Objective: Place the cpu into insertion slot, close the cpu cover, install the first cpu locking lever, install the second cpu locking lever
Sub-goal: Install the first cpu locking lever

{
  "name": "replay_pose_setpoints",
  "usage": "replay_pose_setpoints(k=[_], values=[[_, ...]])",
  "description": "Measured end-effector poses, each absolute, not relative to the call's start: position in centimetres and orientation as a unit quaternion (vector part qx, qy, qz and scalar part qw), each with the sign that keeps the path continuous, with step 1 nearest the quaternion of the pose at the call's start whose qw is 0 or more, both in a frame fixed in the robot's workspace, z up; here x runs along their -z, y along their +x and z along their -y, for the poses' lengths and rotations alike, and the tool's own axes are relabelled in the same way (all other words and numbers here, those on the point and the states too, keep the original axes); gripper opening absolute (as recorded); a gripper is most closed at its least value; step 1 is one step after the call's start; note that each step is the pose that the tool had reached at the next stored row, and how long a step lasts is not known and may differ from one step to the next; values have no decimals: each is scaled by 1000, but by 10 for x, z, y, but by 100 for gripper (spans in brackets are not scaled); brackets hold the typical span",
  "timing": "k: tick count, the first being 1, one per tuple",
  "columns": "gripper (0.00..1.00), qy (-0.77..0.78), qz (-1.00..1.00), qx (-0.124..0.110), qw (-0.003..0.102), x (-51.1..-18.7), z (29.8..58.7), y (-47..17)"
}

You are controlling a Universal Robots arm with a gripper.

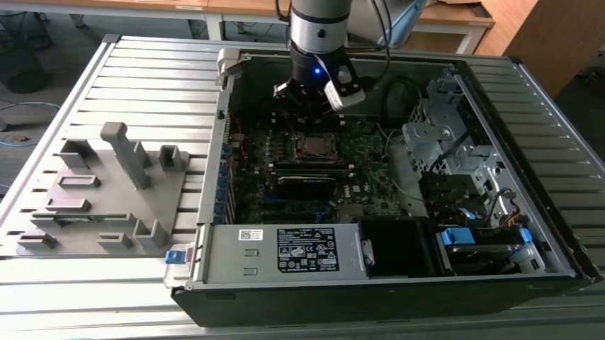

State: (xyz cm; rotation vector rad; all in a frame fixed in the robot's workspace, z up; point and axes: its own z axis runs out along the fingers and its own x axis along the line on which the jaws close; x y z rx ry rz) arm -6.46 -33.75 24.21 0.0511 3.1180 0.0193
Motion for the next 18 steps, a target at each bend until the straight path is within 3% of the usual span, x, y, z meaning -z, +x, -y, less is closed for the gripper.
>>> replay_pose_setpoints(k=[18], values=[[11,16,-1000,-6,12,-245,337,-67]])
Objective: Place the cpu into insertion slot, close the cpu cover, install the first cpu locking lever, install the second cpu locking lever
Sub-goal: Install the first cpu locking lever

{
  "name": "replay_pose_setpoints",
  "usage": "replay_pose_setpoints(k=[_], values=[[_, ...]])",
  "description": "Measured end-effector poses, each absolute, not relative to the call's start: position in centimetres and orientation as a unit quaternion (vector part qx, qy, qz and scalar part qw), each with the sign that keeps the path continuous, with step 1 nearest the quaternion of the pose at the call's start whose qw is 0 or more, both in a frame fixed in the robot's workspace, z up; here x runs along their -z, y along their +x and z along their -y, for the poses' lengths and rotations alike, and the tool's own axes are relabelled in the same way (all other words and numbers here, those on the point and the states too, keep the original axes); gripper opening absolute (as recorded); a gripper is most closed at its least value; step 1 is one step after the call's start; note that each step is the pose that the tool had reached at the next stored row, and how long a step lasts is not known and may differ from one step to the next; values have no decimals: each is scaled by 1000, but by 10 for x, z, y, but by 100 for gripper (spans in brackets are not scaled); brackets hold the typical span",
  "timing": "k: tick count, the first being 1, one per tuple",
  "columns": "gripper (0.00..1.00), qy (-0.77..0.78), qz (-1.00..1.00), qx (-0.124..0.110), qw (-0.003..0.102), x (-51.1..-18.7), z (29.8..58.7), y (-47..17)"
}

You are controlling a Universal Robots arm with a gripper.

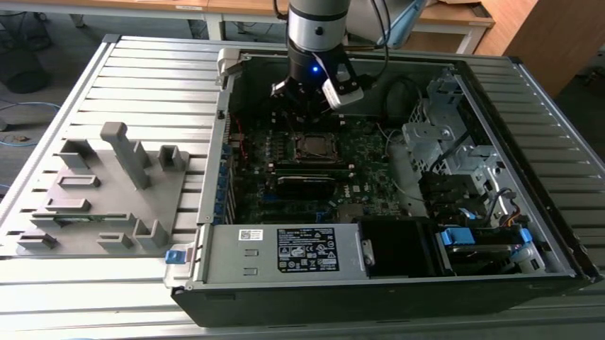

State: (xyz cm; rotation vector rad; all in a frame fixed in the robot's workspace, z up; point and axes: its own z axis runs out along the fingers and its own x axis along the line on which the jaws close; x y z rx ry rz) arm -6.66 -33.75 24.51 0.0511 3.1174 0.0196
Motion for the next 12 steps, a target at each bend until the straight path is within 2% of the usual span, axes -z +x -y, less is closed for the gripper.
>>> replay_pose_setpoints(k=[12], values=[[11,16,-1000,-6,12,-245,337,-67]])
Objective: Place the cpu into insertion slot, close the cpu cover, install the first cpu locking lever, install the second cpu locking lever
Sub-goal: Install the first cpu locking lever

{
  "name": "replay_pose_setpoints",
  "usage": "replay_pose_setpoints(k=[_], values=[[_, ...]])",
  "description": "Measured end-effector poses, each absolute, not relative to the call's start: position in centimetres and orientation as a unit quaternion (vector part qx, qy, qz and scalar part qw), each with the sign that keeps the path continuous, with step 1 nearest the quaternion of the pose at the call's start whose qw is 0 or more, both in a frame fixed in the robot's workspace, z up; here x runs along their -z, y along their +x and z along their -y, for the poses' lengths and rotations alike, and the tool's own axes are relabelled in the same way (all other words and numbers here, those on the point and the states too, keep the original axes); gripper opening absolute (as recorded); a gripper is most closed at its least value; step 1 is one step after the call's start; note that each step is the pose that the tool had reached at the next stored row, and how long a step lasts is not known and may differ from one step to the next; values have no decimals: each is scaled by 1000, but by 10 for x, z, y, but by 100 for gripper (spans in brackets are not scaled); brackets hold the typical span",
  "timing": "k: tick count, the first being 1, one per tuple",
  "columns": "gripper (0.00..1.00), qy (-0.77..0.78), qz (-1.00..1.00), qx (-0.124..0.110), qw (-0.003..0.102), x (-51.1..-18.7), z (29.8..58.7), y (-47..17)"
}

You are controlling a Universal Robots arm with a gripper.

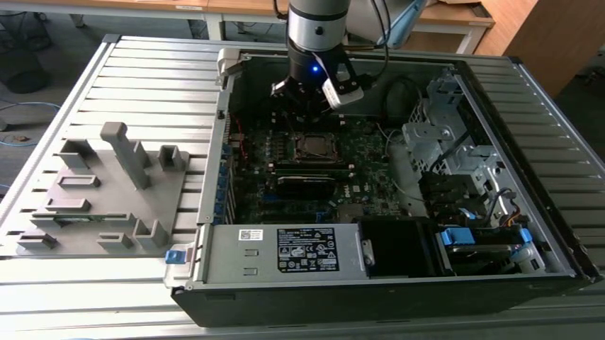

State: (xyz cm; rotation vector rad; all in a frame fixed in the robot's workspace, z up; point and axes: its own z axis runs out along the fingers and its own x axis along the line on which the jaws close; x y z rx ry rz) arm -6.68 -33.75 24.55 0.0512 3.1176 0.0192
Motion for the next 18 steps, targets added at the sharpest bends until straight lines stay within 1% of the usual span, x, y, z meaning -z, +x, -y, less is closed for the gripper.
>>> replay_pose_setpoints(k=[10,18], values=[[11,16,-1000,-6,12,-246,338,-73],[11,16,-1000,-6,12,-254,337,-73]])
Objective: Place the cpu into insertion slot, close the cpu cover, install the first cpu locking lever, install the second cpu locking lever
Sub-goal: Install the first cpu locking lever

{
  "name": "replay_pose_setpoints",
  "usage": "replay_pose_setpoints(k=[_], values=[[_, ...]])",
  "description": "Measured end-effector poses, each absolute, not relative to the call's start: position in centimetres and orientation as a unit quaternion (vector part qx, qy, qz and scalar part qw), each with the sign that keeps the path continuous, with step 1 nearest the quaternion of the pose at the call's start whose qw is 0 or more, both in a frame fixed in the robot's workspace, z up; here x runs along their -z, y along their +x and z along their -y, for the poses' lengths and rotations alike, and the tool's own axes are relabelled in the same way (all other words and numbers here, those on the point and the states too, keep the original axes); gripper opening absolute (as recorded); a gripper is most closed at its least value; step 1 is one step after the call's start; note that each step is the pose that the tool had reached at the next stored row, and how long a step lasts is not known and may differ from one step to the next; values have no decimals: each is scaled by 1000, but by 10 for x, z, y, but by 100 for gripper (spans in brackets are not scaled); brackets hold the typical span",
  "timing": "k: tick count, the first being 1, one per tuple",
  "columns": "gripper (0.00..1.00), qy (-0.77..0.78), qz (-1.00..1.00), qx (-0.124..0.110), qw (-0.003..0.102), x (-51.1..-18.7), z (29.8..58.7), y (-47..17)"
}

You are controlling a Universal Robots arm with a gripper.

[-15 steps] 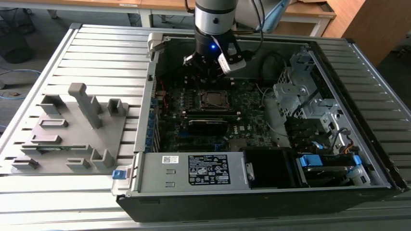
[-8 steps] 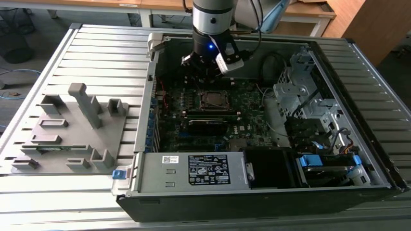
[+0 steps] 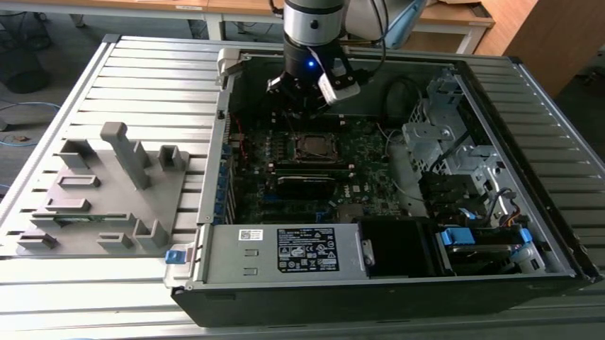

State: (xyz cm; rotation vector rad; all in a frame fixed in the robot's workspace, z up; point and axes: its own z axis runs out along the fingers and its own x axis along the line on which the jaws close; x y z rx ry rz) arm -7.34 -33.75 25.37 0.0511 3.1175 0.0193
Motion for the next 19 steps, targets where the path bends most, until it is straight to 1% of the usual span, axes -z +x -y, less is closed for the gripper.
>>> replay_pose_setpoints(k=[19], values=[[11,16,-1000,-6,12,-255,337,-76]])
